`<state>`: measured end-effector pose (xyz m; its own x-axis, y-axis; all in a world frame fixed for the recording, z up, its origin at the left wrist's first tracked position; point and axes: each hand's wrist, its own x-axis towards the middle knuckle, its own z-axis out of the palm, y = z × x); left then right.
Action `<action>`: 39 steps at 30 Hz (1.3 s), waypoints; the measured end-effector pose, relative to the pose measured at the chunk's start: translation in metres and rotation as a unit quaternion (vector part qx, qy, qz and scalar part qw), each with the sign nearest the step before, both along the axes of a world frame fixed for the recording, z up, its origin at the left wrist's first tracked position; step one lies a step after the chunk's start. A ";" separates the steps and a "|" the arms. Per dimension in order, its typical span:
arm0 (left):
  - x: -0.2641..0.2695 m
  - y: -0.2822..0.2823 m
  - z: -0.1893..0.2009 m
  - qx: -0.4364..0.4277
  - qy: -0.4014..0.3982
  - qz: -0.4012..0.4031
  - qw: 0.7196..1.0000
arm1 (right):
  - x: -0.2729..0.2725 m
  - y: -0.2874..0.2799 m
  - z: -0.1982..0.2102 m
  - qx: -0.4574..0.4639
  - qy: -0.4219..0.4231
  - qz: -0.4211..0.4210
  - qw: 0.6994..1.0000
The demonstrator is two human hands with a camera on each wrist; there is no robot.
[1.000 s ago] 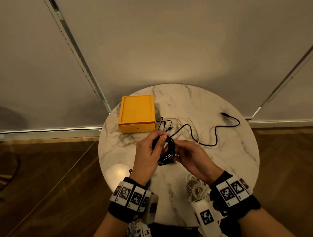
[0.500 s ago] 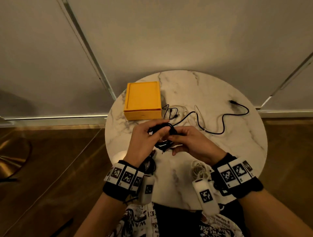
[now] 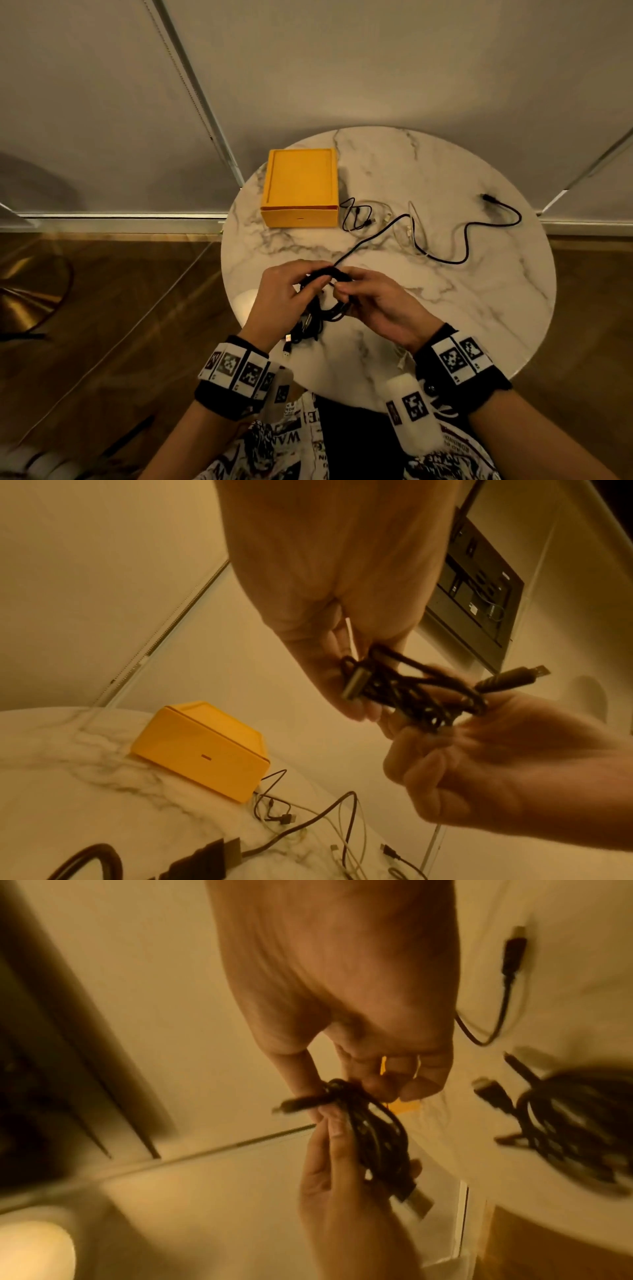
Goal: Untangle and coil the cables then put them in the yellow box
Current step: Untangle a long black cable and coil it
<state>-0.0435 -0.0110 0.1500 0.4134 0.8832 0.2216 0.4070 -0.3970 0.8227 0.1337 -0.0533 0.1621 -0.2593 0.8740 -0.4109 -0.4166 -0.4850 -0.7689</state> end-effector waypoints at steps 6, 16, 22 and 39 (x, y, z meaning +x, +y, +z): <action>-0.017 0.011 -0.010 -0.048 0.037 0.019 0.998 | -0.011 0.006 -0.011 0.064 -0.187 -0.002 0.980; -0.084 0.030 -0.068 -0.200 0.036 0.190 0.961 | -0.018 0.005 -0.047 0.010 -0.281 0.093 0.955; -0.067 0.029 -0.080 -0.217 0.022 0.161 0.963 | -0.009 0.004 -0.059 -0.004 -0.298 0.113 0.948; -0.073 0.051 -0.128 -0.205 0.073 0.259 0.941 | -0.008 0.006 -0.079 -0.053 -0.314 0.095 0.943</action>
